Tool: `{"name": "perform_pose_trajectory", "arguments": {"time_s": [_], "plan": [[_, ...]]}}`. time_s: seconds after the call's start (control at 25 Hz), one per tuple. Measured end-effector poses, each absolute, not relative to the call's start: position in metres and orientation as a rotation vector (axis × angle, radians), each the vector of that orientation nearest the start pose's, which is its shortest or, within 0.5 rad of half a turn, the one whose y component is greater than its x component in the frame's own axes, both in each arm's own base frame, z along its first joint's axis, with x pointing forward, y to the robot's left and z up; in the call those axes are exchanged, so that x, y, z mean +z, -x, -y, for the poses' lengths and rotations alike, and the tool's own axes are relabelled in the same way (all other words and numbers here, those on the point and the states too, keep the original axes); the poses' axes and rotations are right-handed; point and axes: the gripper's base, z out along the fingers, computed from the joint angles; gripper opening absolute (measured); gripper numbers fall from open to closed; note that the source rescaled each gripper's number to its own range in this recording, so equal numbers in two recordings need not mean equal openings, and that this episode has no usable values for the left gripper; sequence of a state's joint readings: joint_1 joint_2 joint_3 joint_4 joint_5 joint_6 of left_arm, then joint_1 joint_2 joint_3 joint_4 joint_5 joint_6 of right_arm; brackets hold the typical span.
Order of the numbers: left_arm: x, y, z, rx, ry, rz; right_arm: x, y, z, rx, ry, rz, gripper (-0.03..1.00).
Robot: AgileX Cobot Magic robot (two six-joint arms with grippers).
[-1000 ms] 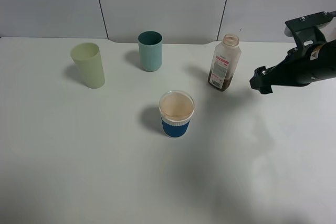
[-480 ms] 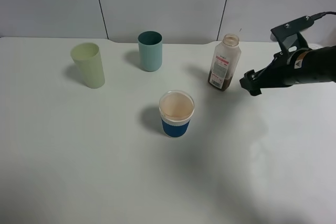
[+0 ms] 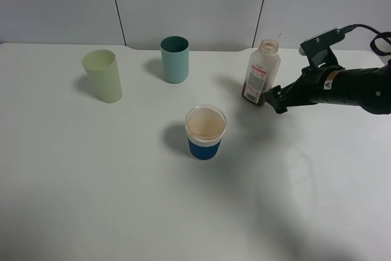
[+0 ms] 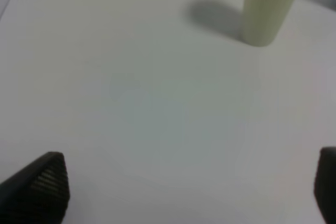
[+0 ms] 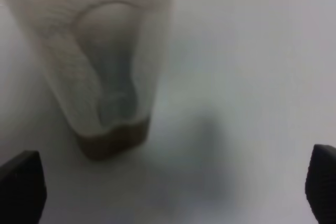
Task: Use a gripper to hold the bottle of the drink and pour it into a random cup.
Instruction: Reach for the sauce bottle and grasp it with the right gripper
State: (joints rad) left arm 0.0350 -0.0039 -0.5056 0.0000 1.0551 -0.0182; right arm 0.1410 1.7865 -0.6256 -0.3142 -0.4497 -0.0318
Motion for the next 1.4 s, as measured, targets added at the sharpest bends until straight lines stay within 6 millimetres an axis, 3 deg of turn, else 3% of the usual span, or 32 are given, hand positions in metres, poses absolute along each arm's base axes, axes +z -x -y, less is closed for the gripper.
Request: {"name": "perform_pose_trajectory", "arguments": {"time_s": [0.52, 0.84, 1.24, 1.32, 1.4], "plan": [[0.279, 0.006, 0.000, 0.011, 0.054, -2.029, 0.112, -0.314, -0.071, 0.194, 0.613, -1.923, 1.00], [0.279, 0.006, 0.000, 0.011, 0.054, -2.029, 0.098, -0.316, -0.073, 0.231, 0.596, -1.897, 1.00], [0.279, 0.006, 0.000, 0.011, 0.054, -2.029, 0.105, -0.318, -0.074, 0.189, 0.633, -1.798, 1.00], [0.279, 0.006, 0.000, 0.011, 0.054, -2.029, 0.105, -0.318, -0.074, 0.188, 0.635, -1.788, 0.92], [0.279, 0.006, 0.000, 0.011, 0.054, -2.029, 0.105, -0.318, -0.074, 0.187, 0.633, -1.788, 0.78]]}}
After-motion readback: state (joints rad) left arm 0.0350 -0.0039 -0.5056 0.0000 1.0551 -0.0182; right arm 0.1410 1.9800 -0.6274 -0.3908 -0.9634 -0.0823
